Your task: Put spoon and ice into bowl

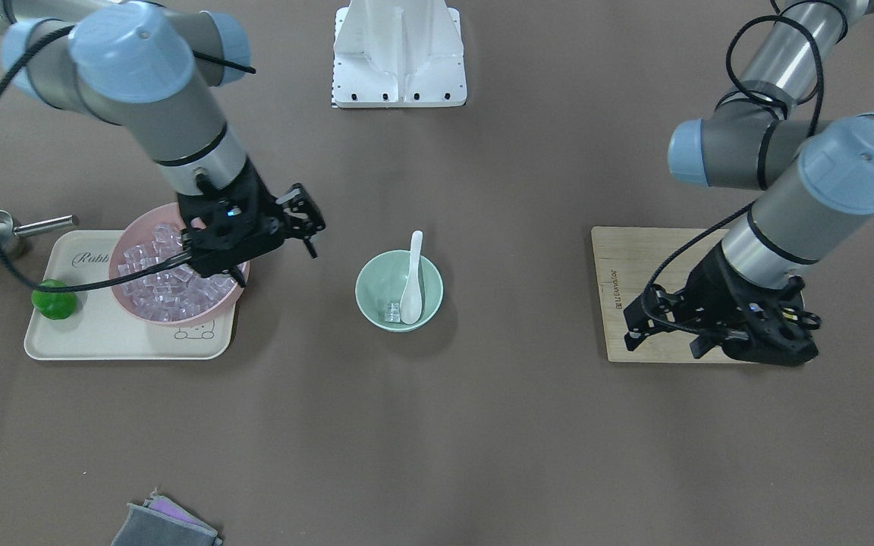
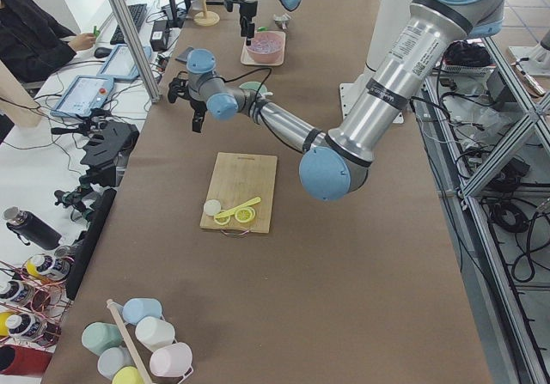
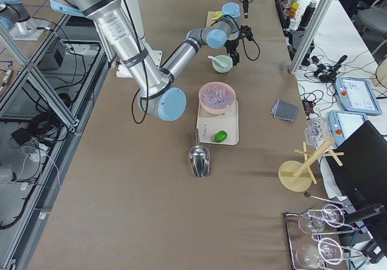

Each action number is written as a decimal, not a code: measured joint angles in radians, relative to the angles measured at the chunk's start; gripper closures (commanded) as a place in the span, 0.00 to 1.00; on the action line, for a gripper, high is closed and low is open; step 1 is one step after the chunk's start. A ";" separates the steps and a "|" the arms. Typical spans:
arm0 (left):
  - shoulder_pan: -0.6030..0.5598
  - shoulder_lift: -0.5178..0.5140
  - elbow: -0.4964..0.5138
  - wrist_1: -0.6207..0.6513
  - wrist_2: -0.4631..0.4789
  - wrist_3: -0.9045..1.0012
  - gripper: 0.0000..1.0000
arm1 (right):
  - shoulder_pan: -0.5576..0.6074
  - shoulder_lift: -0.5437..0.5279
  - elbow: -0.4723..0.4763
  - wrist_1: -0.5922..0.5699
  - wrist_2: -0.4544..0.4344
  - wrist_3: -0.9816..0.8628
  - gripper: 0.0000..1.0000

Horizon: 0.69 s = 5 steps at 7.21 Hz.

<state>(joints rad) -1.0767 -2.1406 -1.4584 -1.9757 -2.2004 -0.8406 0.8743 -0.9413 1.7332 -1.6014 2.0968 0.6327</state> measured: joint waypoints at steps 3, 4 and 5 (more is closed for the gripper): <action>-0.211 0.079 -0.119 0.266 -0.030 0.284 0.02 | 0.242 -0.148 0.011 -0.249 0.033 -0.392 0.00; -0.286 0.139 -0.176 0.352 -0.032 0.394 0.02 | 0.331 -0.222 0.010 -0.272 0.061 -0.476 0.00; -0.345 0.215 -0.211 0.368 -0.033 0.453 0.02 | 0.425 -0.294 0.007 -0.277 0.113 -0.538 0.00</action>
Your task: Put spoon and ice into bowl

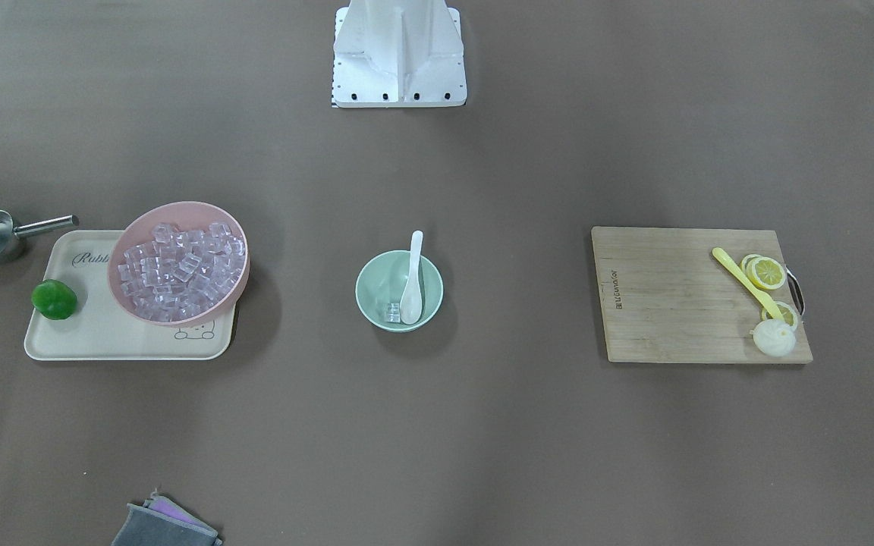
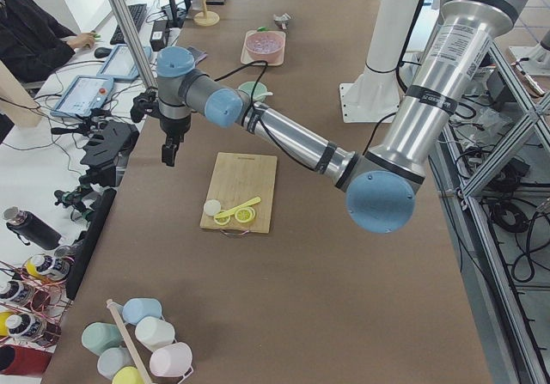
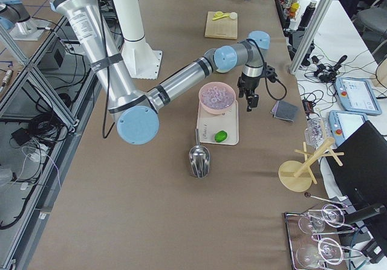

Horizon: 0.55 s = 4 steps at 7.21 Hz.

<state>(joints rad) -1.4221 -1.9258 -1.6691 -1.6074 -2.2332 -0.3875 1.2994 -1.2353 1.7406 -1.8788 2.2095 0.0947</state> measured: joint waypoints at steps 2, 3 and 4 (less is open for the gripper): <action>-0.067 0.154 -0.009 -0.077 0.005 0.076 0.02 | 0.174 -0.123 -0.009 -0.003 0.092 -0.113 0.00; -0.090 0.201 0.006 -0.103 0.005 0.115 0.02 | 0.238 -0.182 -0.013 -0.003 0.130 -0.137 0.00; -0.107 0.232 0.024 -0.106 0.003 0.131 0.02 | 0.279 -0.228 -0.015 -0.002 0.153 -0.147 0.00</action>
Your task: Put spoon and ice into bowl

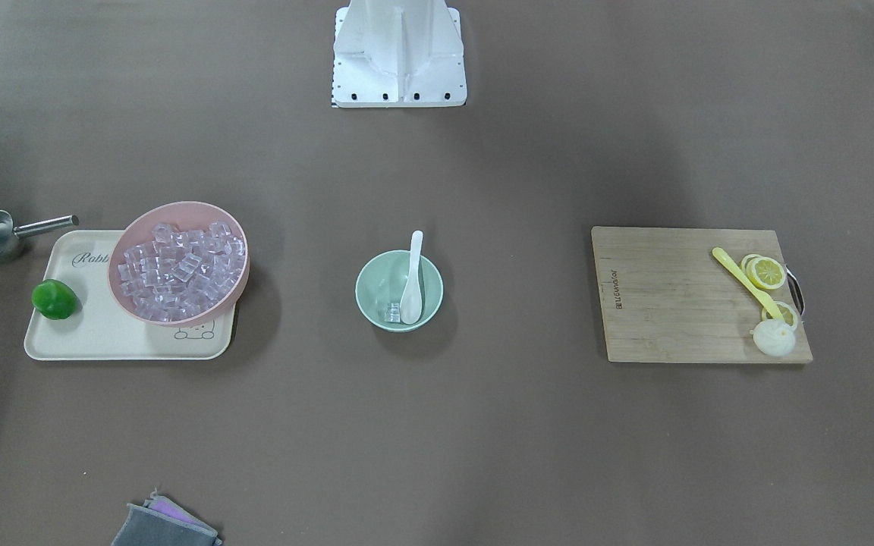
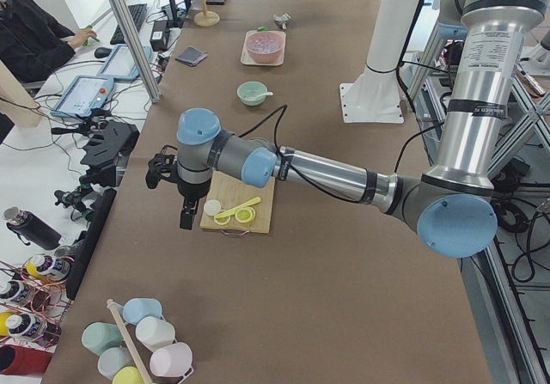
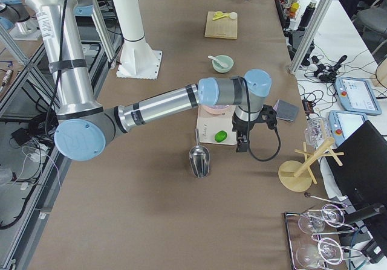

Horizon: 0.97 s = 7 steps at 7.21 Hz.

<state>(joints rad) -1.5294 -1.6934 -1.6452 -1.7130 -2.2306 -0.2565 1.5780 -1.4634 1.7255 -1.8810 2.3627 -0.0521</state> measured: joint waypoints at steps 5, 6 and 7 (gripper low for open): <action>-0.039 0.107 0.013 0.004 -0.004 0.010 0.02 | 0.031 -0.089 -0.006 0.000 0.007 0.001 0.00; -0.044 0.111 0.011 0.005 -0.004 0.010 0.02 | 0.031 -0.093 -0.011 0.000 0.007 0.001 0.00; -0.046 0.114 0.009 0.005 -0.004 0.010 0.02 | 0.031 -0.094 -0.015 0.000 0.006 0.001 0.00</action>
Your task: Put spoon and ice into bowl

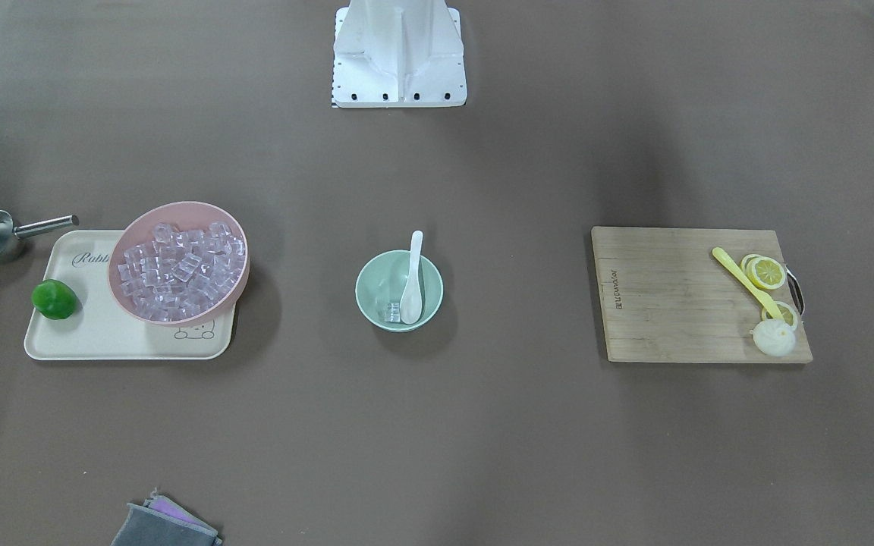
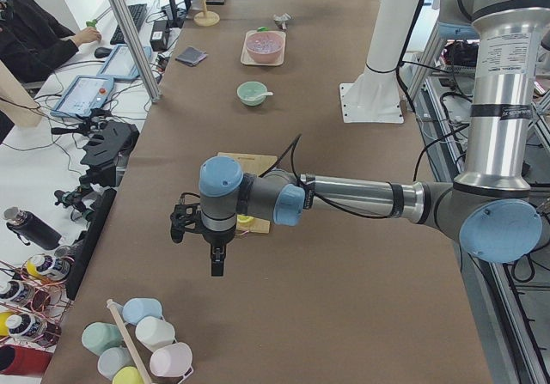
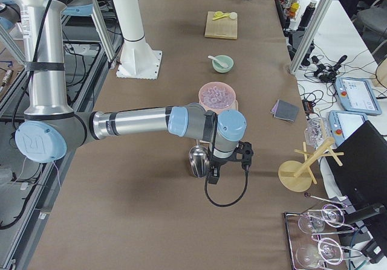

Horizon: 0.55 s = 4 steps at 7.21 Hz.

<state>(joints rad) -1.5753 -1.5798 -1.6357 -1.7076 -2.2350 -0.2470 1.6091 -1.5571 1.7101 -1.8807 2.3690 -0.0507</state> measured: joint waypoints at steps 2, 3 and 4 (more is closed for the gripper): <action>0.000 0.001 0.000 0.000 0.001 0.000 0.02 | 0.000 0.000 -0.008 0.000 -0.001 0.000 0.00; 0.000 0.001 0.001 0.000 0.001 0.000 0.02 | 0.000 0.001 -0.010 0.001 -0.001 0.000 0.00; 0.000 0.001 0.002 0.000 0.001 0.000 0.02 | 0.000 0.003 -0.010 0.001 -0.001 0.000 0.00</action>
<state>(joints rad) -1.5755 -1.5785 -1.6341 -1.7073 -2.2335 -0.2470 1.6091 -1.5540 1.7001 -1.8800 2.3685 -0.0506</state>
